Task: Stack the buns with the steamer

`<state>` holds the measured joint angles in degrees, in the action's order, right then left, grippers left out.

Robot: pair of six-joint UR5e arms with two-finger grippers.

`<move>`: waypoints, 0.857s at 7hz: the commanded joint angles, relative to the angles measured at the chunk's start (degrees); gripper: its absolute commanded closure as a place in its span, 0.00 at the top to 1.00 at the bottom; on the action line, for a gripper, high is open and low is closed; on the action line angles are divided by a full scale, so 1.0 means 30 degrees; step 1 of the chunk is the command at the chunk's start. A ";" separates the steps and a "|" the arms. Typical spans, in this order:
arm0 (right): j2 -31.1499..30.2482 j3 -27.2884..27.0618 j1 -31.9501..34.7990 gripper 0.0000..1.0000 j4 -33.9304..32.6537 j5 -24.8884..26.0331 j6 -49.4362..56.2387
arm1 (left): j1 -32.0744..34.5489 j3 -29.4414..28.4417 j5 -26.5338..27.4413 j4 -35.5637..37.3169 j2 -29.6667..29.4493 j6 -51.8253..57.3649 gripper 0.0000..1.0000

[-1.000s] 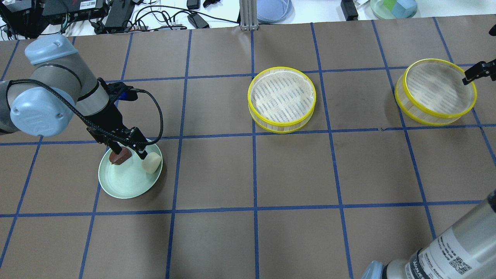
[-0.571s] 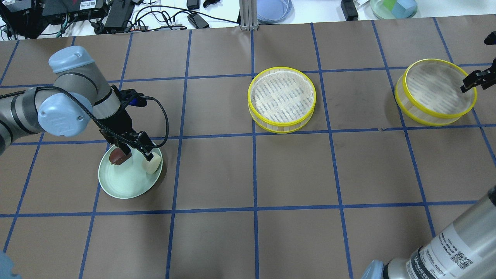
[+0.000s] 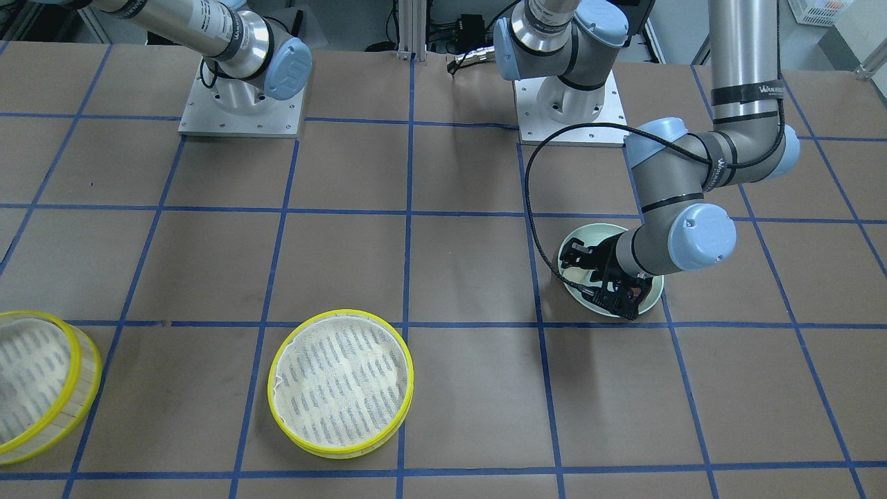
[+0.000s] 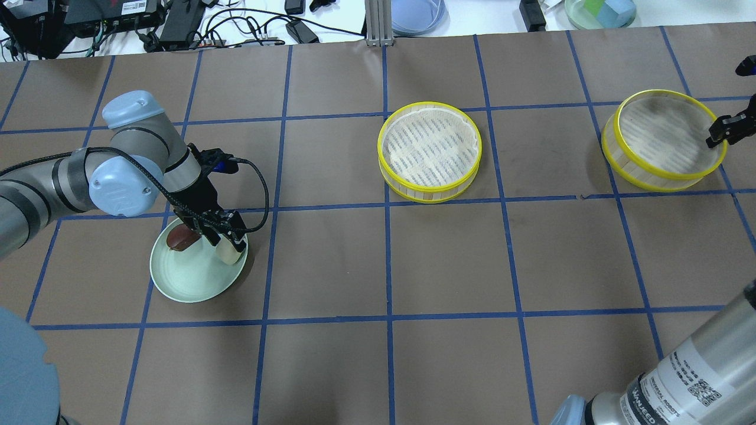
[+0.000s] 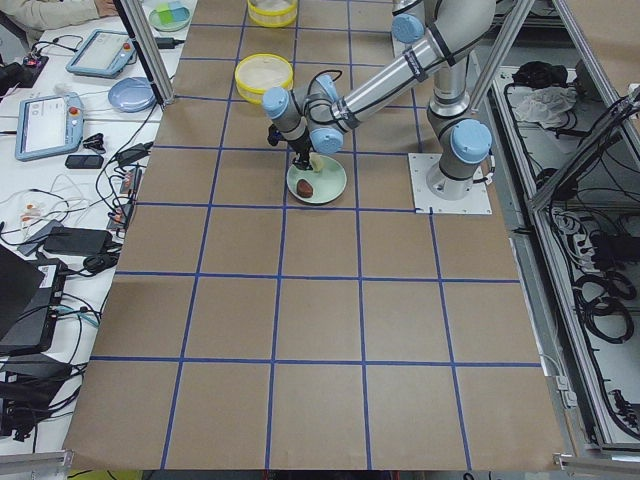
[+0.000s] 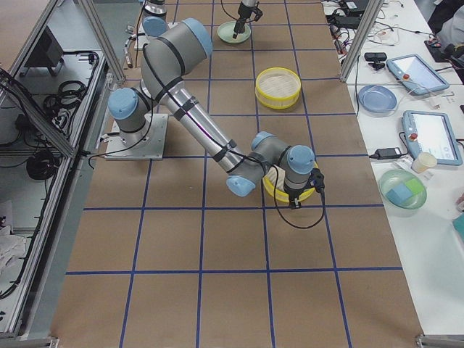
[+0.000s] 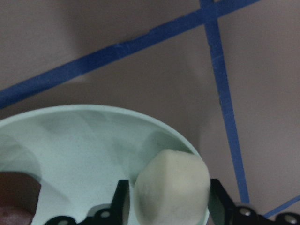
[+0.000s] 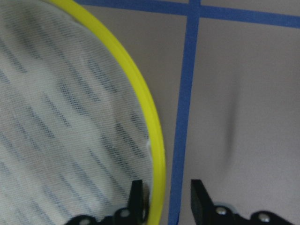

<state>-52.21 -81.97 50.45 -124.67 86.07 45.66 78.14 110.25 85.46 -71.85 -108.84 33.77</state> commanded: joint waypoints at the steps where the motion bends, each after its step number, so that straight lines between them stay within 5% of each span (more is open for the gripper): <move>1: -0.0058 -0.0040 -0.0030 0.00 0.0013 0.0167 -0.0191 | -0.0060 -0.0361 -0.0070 -0.0044 0.0038 -0.0152 0.00; 6: -0.1080 -0.0128 -0.0001 0.00 0.0334 0.0225 -0.1124 | 0.0436 -0.6247 -0.0942 -0.3824 0.1179 -0.6259 0.00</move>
<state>-54.18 -82.17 50.45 -124.13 86.73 43.68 78.74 94.45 84.35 -81.89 -106.27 20.33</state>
